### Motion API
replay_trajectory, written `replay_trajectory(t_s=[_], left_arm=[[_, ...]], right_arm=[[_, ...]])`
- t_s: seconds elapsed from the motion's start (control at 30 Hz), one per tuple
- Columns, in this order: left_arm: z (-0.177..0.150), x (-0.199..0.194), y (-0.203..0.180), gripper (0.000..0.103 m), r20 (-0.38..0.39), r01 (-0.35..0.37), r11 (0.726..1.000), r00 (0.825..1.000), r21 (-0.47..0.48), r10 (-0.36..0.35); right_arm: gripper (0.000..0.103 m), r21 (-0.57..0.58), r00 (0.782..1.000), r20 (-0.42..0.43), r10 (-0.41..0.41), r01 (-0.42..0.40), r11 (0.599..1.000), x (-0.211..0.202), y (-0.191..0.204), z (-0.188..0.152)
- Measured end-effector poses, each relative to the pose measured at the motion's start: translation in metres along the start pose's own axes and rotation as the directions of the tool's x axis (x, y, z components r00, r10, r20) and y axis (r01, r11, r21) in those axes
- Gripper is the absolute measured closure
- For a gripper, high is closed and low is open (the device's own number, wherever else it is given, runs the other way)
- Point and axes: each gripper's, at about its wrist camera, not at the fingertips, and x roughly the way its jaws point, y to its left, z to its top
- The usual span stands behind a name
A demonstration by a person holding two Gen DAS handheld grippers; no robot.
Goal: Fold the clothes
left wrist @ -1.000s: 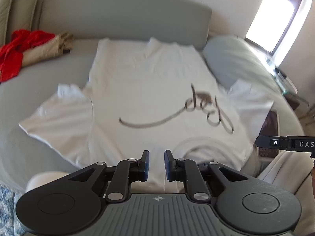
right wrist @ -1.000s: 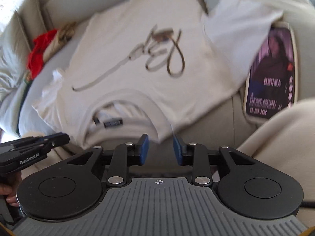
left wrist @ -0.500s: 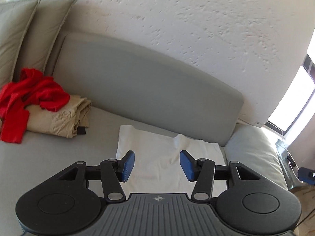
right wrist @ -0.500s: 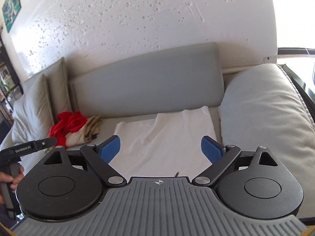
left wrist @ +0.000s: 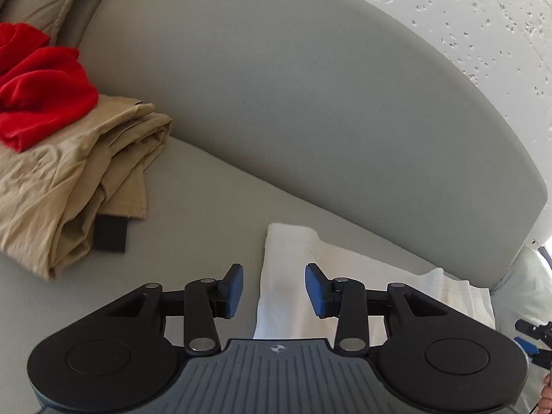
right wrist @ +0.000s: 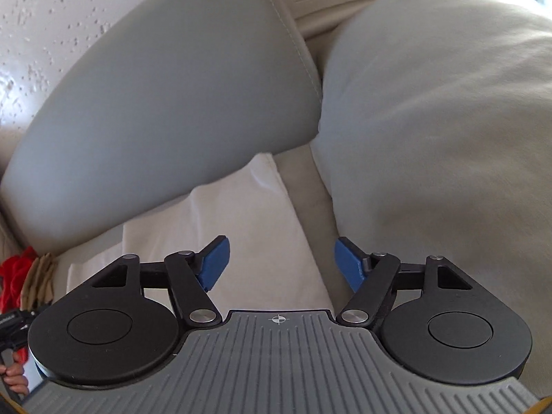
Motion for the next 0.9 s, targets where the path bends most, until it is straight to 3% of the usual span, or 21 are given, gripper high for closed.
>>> replay_trajectory(t_s=[0.07, 0.13, 0.23, 0.27, 0.3, 0.37, 0.4, 0.43, 0.53, 0.63, 0.77, 0.83, 0.9], left_arm=[[0.005, 0.014, -0.003, 0.067, -0.012, 0.008, 1.000, 1.000, 0.024, -0.008], [0.006, 0.028, -0.009, 0.069, -0.033, 0.009, 0.998, 0.999, 0.063, -0.007], [0.003, 0.043, -0.023, 0.075, -0.059, -0.015, 0.985, 0.998, 0.172, 0.025], [0.001, 0.045, -0.028, 0.082, -0.053, -0.030, 0.977, 0.998, 0.210, 0.042], [0.000, 0.045, -0.032, 0.097, -0.049, -0.040, 0.970, 0.997, 0.239, 0.054], [-0.002, 0.041, -0.040, 0.098, -0.025, -0.063, 0.955, 0.997, 0.291, 0.074], [-0.003, 0.035, -0.043, 0.098, 0.011, -0.084, 0.947, 0.996, 0.309, 0.085], [-0.003, 0.028, -0.044, 0.098, 0.056, -0.107, 0.947, 0.994, 0.304, 0.094], [-0.003, 0.018, -0.040, 0.098, 0.137, -0.177, 0.946, 0.980, 0.270, 0.145], [-0.009, 0.035, -0.039, 0.093, 0.096, -0.248, 0.926, 0.969, 0.286, 0.230], [-0.008, 0.036, -0.038, 0.047, 0.141, -0.387, 0.881, 0.922, 0.271, 0.361], [-0.002, 0.022, -0.027, 0.047, 0.156, -0.420, 0.873, 0.907, 0.248, 0.392], [0.004, 0.009, -0.012, 0.056, 0.155, -0.489, 0.848, 0.871, 0.203, 0.466]], right_arm=[[0.036, 0.002, 0.999, 0.020, 0.027, -0.027, 1.000, 0.021, -0.003, 0.014], [0.055, -0.008, 0.999, 0.005, 0.042, -0.041, 0.999, 0.045, -0.005, 0.028], [0.057, -0.069, 0.999, -0.037, 0.022, -0.025, 0.997, 0.079, -0.002, 0.041], [0.057, -0.099, 0.999, -0.036, 0.023, -0.027, 0.995, 0.086, 0.000, 0.043], [0.057, -0.136, 0.999, -0.022, 0.025, -0.028, 0.990, 0.091, 0.004, 0.044], [0.062, -0.198, 0.999, -0.014, 0.030, -0.033, 0.980, 0.098, 0.012, 0.044], [0.097, -0.224, 1.000, -0.004, 0.025, -0.025, 0.974, 0.098, 0.017, 0.044], [0.100, -0.248, 1.000, 0.009, 0.015, -0.012, 0.969, 0.097, 0.022, 0.043], [0.100, -0.246, 0.995, 0.094, -0.023, 0.046, 0.968, 0.088, 0.028, 0.043], [0.100, -0.167, 0.985, 0.150, -0.085, 0.110, 0.980, 0.086, 0.023, 0.045], [0.100, -0.151, 0.979, 0.080, -0.189, 0.199, 0.968, 0.108, 0.025, 0.038], [0.079, -0.162, 0.970, 0.086, -0.225, 0.237, 0.958, 0.103, 0.029, 0.041], [0.076, -0.157, 0.965, 0.117, -0.236, 0.253, 0.955, 0.085, 0.029, 0.043]])
